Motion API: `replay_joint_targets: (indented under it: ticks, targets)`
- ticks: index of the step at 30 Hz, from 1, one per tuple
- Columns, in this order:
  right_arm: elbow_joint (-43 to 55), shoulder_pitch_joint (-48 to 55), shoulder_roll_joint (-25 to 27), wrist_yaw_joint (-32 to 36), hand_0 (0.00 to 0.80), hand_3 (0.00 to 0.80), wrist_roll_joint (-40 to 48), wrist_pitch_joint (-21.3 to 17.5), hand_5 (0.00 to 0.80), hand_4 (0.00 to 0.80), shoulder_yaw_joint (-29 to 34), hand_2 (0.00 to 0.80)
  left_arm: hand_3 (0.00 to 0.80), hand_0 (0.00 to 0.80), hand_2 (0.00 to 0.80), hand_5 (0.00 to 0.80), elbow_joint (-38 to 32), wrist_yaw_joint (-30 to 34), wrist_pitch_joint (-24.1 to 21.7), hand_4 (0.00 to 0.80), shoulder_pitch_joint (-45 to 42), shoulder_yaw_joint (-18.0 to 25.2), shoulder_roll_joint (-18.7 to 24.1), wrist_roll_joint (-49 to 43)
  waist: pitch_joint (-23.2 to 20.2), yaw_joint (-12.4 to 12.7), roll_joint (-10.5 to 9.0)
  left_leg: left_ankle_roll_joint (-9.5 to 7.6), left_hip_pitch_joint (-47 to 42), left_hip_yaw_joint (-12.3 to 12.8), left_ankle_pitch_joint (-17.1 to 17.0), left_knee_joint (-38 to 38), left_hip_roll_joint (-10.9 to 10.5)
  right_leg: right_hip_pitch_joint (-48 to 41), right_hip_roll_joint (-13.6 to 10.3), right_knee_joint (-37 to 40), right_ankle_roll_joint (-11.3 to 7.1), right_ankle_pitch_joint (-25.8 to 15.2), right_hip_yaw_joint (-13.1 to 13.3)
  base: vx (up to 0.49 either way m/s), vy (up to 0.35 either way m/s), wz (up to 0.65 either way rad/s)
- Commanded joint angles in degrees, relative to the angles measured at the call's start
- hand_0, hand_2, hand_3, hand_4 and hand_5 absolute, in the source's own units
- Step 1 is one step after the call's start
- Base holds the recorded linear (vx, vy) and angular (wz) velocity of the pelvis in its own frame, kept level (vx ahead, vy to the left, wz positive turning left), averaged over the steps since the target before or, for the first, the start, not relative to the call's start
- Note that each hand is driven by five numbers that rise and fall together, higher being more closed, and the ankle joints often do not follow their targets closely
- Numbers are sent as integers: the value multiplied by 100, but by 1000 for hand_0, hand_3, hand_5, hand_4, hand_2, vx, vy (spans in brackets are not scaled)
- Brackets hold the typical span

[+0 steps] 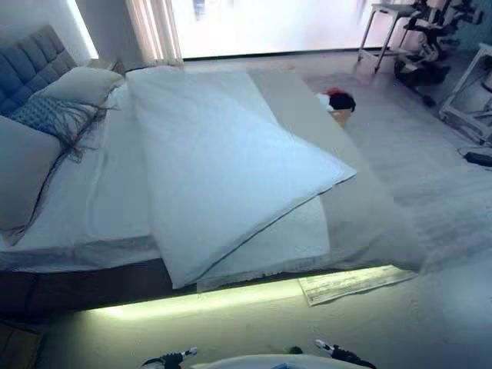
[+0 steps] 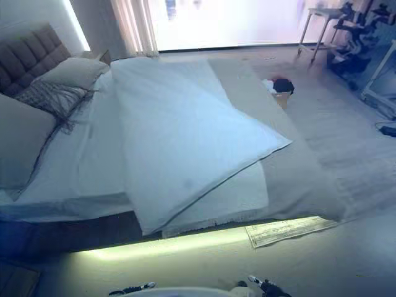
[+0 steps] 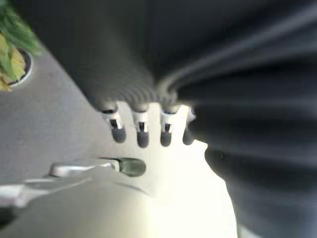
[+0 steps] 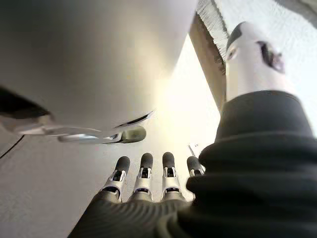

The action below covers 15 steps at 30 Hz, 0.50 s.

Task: Make the bed neatly

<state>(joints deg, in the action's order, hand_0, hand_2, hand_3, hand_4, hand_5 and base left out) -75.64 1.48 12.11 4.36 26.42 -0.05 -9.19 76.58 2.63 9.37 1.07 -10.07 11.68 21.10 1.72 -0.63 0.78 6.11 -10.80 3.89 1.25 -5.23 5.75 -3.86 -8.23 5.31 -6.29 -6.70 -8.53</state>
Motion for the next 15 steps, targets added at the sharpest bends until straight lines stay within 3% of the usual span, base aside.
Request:
replay_joint_targets:
  ticks: [1, 15]
  targets:
    - [-336, -417, -199, -58, 0, 0, -79, -121, 0, 0, -8, 0, 0, 0, 0, 0, 374, -64, 5, 0, 331, -44, -195, 42, 289, -60, -97, -444, 131, 7, -66, 23, -489, -519, 285, -31, 79, 363, 36, 0, 0, 0]
    - [-490, -462, -187, -172, 0, 0, -189, -148, 0, 0, 96, 0, 0, 0, 0, 0, 424, -199, -38, 0, 295, -37, -241, -188, 275, -45, -104, -453, 16, 21, -15, 23, -493, -609, 286, -31, 80, 370, 46, 14, -1, 0]
